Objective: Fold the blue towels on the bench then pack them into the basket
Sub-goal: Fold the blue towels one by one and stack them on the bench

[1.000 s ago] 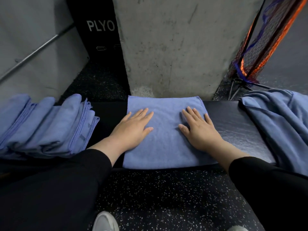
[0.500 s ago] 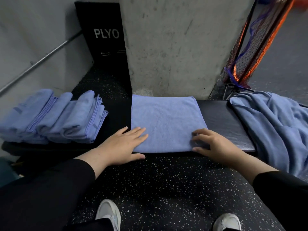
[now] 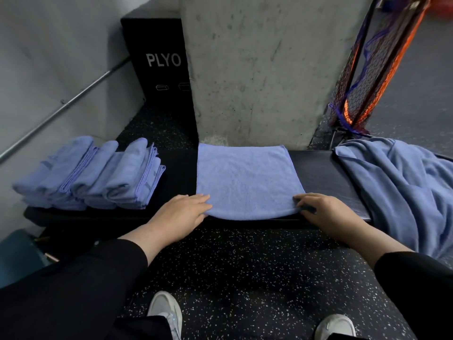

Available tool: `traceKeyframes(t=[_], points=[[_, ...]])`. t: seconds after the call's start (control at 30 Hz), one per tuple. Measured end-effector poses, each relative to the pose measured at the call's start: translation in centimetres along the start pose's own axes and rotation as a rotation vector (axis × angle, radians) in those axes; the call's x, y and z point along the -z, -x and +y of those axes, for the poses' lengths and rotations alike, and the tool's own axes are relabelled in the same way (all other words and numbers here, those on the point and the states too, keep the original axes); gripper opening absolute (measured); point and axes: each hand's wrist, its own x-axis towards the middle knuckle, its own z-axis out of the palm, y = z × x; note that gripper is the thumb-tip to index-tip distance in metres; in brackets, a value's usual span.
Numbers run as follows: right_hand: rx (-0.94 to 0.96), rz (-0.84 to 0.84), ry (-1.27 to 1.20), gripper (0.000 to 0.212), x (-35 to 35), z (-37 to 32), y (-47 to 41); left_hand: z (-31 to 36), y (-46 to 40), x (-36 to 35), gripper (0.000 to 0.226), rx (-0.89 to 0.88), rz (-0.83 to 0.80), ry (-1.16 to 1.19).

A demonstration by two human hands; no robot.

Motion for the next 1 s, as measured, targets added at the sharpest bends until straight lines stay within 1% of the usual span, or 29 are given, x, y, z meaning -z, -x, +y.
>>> traceKeyframes(t=[0.13,0.27,0.33,0.37,0.43,0.5,0.53,0.6,0.67,0.73,0.83,0.9,0.93,1.0], points=[[-0.012,-0.029,0.029,0.02,0.2,0.2,0.0,0.1,0.2,0.3,0.038,0.04,-0.002,0.038],[-0.041,-0.014,0.004,0.017,0.6,-0.1,0.1,0.4,0.5,1.6,0.037,0.164,-0.03,0.205],[-0.11,-0.003,-0.058,0.017,1.2,-0.6,0.4,0.6,0.5,2.6,0.023,0.211,-0.038,0.263],[-0.143,0.015,-0.092,0.015,1.6,-1.0,0.5,0.6,0.5,3.1,0.02,0.229,-0.027,0.292],[-0.183,0.061,-0.217,0.015,2.6,-2.0,0.6,0.7,0.4,4.0,0.029,0.269,0.003,0.372],[-0.201,0.11,-0.402,0.023,3.4,-3.0,0.6,0.7,0.4,4.9,0.032,0.28,0.035,0.478],[-0.215,0.131,-0.478,0.023,3.7,-3.3,0.5,0.7,0.3,5.3,0.033,0.28,0.043,0.554],[-0.25,0.153,-0.613,0.02,3.8,-3.7,0.2,0.9,0.2,5.9,0.031,0.312,0.066,0.749],[-0.291,0.158,-0.754,0.018,3.6,-3.7,-0.2,0.7,0.0,6.0,0.029,0.392,0.071,0.918],[-0.339,0.172,-0.84,0.015,3.3,-3.8,-0.8,0.1,-0.3,5.7,0.026,0.454,0.089,0.971],[-0.396,0.206,-0.816,0.011,2.8,-3.3,-2.4,-1.0,-1.5,4.9,0.025,0.499,0.147,0.94],[-0.429,0.22,-0.749,0.008,2.4,-2.7,-3.6,-1.5,-2.7,4.4,0.019,0.538,0.198,0.927],[-0.44,0.226,-0.692,0.008,2.2,-2.3,-4.3,-1.8,-3.5,4.2,0.016,0.547,0.221,0.891],[-0.439,0.218,-0.478,0.009,1.8,-1.7,-5.4,-2.0,-5.1,3.8,0.016,0.53,0.229,0.754]])
